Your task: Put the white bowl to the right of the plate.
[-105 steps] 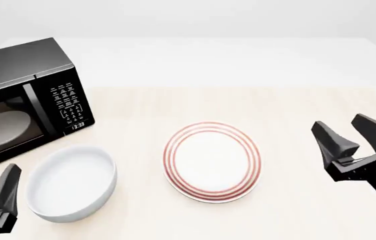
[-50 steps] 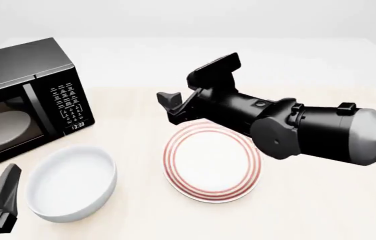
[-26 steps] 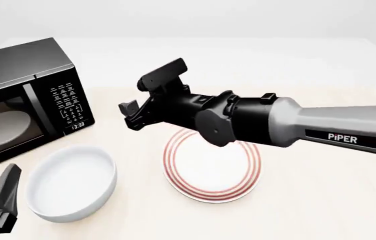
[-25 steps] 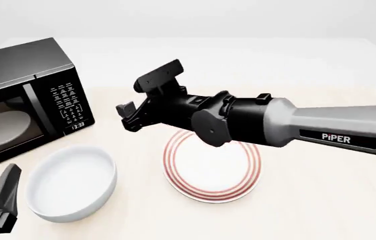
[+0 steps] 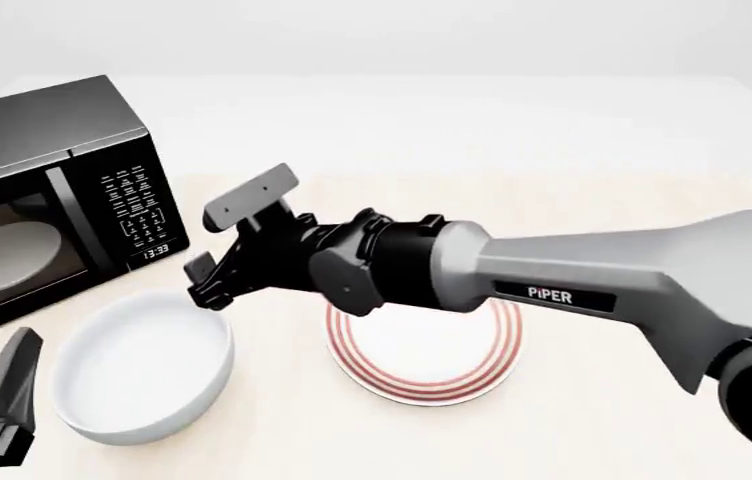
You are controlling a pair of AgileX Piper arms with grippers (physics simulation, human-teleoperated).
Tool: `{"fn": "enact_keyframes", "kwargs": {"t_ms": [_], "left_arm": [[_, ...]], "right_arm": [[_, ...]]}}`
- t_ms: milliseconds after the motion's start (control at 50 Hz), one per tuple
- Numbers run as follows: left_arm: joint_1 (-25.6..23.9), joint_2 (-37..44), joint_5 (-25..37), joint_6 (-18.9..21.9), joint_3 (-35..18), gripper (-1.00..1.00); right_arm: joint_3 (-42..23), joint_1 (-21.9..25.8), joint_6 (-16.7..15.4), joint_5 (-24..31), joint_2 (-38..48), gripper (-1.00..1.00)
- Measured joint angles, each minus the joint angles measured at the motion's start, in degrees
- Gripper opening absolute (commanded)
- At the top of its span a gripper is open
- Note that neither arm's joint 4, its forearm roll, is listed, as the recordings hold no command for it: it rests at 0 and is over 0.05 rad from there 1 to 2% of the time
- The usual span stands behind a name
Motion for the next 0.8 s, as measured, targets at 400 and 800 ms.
{"fn": "enact_keyframes", "kwargs": {"t_ms": [400, 800], "left_arm": [[0.0, 0.0, 0.0, 0.0, 0.0, 1.0], [0.0, 0.0, 0.0, 0.0, 0.0, 1.0]], "right_arm": [[-0.3, 0.4, 4.5, 0.3, 3.3, 1.0], [-1.1, -0.4, 6.2, 0.6, 6.4, 1.0]]}}
